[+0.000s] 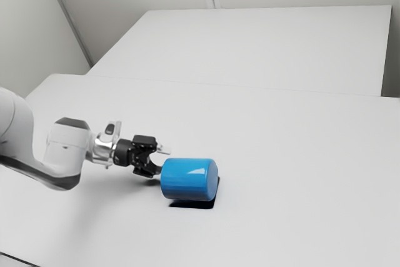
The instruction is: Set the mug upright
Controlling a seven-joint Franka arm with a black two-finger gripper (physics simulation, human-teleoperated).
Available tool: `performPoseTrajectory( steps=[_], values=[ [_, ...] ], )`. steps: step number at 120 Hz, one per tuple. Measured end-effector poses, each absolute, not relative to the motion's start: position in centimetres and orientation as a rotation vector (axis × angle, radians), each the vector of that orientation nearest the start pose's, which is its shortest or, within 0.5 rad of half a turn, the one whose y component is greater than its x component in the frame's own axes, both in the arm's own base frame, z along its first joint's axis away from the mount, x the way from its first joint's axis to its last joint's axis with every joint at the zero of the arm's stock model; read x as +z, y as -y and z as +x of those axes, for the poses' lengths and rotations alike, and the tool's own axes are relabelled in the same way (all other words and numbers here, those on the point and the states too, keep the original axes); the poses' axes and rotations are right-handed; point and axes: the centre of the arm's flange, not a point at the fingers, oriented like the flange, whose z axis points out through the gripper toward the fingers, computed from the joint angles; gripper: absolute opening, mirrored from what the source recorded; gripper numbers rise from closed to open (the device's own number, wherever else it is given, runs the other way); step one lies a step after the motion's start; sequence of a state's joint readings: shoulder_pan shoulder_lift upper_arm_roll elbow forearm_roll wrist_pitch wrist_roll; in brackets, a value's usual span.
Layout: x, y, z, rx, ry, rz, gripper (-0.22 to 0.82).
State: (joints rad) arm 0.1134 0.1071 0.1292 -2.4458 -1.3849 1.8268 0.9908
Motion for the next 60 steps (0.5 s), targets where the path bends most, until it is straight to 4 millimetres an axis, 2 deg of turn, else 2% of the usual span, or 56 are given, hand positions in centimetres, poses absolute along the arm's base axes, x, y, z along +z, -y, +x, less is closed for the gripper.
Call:
performPoseTrajectory(
  steps=[10,27,46,60],
  values=[
    [26.2,-1.8,45.2,0.197,-0.153,1.883,0.6],
    [26.0,-0.9,45.1,0.232,-0.117,1.872,0.58],
    [26.2,-0.9,45.1,0.28,-0.091,1.874,0.18],
    [26.4,-0.7,45.2,0.305,-0.072,1.874,0.0]
  ],
)
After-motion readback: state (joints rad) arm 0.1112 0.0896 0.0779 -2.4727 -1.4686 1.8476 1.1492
